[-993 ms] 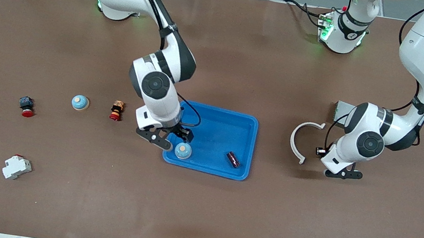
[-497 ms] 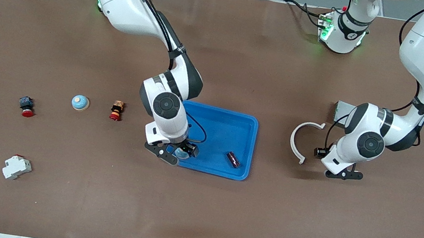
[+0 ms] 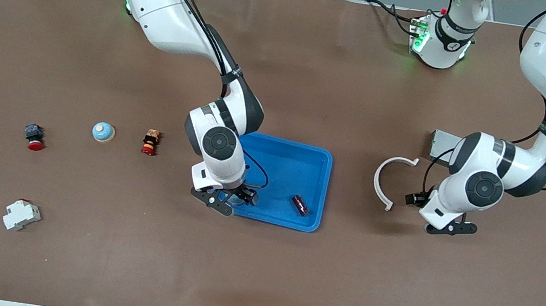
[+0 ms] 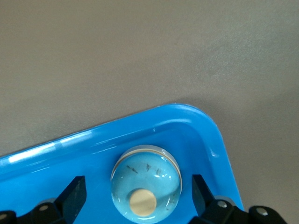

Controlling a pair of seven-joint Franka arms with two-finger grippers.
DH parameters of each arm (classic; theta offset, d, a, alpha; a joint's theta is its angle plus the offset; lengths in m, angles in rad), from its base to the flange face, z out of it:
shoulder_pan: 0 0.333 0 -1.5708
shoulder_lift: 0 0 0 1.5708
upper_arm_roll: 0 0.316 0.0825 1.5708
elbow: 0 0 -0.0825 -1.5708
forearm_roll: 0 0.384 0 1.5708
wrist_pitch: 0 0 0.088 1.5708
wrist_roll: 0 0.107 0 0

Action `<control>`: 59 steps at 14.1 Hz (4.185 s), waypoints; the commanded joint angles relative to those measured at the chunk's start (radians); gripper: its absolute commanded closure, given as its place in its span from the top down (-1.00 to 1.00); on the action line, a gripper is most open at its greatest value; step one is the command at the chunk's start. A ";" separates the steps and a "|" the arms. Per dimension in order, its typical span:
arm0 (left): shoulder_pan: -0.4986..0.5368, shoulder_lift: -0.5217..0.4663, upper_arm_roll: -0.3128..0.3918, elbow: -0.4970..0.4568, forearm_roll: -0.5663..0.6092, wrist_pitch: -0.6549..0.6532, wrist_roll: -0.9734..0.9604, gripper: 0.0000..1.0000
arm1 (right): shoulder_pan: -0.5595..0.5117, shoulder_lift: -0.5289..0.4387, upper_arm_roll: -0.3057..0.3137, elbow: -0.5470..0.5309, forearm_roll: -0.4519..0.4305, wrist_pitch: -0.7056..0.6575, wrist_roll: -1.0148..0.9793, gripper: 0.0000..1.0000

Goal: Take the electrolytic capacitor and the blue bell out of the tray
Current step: 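Release the capacitor with the left gripper while the right gripper reaches the bell, then grasp the bell with the right gripper while the left gripper grasps the capacitor, then place the bell with the right gripper while the left gripper carries the capacitor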

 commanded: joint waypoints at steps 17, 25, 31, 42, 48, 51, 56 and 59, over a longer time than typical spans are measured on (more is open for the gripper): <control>-0.198 0.098 -0.167 0.486 -0.221 -0.091 -0.879 1.00 | 0.044 0.006 -0.009 0.043 -0.010 -0.027 0.051 -1.00; -0.314 0.219 -0.106 0.486 -0.215 0.305 -1.114 1.00 | 0.038 -0.013 -0.006 0.043 -0.008 -0.061 0.046 -1.00; -0.492 0.325 0.084 0.486 -0.215 0.434 -1.146 1.00 | -0.046 -0.089 0.005 0.054 0.025 -0.163 -0.151 -1.00; -0.627 0.397 0.210 0.479 -0.211 0.448 -1.137 1.00 | -0.374 -0.382 0.004 -0.446 0.025 -0.018 -0.928 -1.00; -0.629 0.402 0.209 0.476 -0.207 0.374 -1.137 1.00 | -0.543 -0.392 0.007 -0.547 0.027 0.068 -1.252 -1.00; -0.631 0.411 0.210 0.476 -0.206 0.374 -1.135 1.00 | -0.598 -0.390 0.005 -0.615 0.059 0.149 -1.369 -1.00; -0.644 0.426 0.210 0.476 -0.206 0.373 -1.135 1.00 | -0.658 -0.390 0.007 -0.668 0.062 0.201 -1.469 -1.00; -0.643 0.425 0.210 0.476 -0.207 0.373 -1.135 -0.11 | -0.678 -0.390 0.007 -0.685 0.065 0.214 -1.492 -1.00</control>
